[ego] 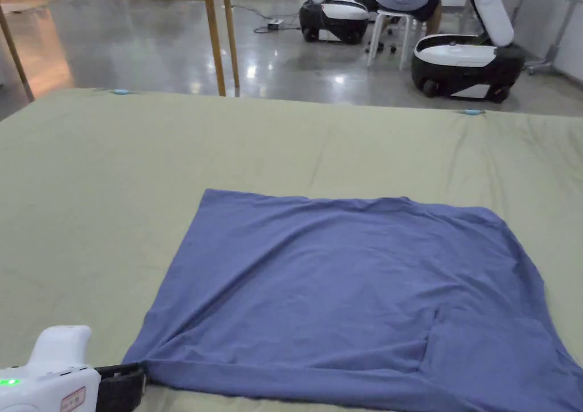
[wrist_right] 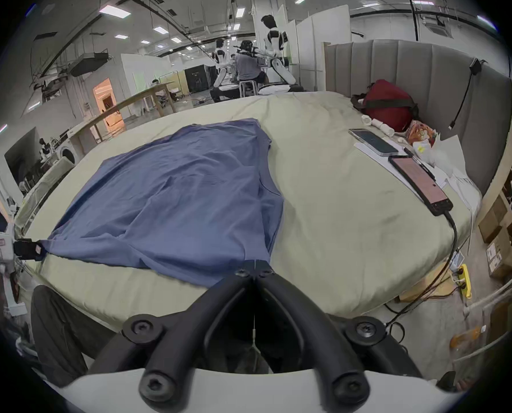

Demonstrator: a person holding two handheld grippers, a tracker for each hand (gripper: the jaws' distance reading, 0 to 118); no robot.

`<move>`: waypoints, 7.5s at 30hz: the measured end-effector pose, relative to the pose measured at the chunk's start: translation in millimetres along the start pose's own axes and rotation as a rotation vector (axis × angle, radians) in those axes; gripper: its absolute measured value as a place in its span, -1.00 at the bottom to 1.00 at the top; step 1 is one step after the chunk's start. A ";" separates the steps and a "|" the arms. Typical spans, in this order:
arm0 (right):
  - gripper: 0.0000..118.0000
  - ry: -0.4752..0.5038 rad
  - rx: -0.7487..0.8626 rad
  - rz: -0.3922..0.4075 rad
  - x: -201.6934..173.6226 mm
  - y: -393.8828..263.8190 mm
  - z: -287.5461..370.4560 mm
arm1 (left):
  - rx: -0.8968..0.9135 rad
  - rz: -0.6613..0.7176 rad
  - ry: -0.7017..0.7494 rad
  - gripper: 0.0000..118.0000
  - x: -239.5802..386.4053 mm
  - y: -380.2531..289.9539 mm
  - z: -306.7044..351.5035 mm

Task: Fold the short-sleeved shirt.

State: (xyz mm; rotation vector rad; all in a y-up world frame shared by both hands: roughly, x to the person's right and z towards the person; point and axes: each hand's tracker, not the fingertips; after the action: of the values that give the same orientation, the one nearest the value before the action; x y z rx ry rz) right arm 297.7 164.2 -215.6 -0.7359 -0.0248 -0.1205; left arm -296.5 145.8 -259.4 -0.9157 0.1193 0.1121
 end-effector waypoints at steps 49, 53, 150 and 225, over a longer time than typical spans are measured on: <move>-0.68 0.146 -0.201 -0.025 3.3 202.4 -194.8 | -0.013 -0.078 -0.120 -0.88 31.0 205.3 -111.1; 0.95 0.114 -0.186 -0.074 8.0 192.1 -188.0 | -0.038 -0.033 -0.130 0.91 24.7 196.0 -118.5; -0.99 0.000 -0.102 0.026 17.6 154.7 -142.5 | -0.040 -0.060 0.008 0.82 42.6 221.6 -170.3; 0.64 0.074 0.116 0.049 8.4 62.5 29.5 | 0.282 0.025 -0.161 0.42 1.0 30.2 74.3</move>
State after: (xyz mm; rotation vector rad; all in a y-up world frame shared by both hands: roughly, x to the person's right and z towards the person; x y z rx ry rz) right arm 314.0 229.0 -235.0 -0.6152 0.0563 -0.0989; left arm -295.9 223.2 -238.4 -0.6211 -0.0041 0.1867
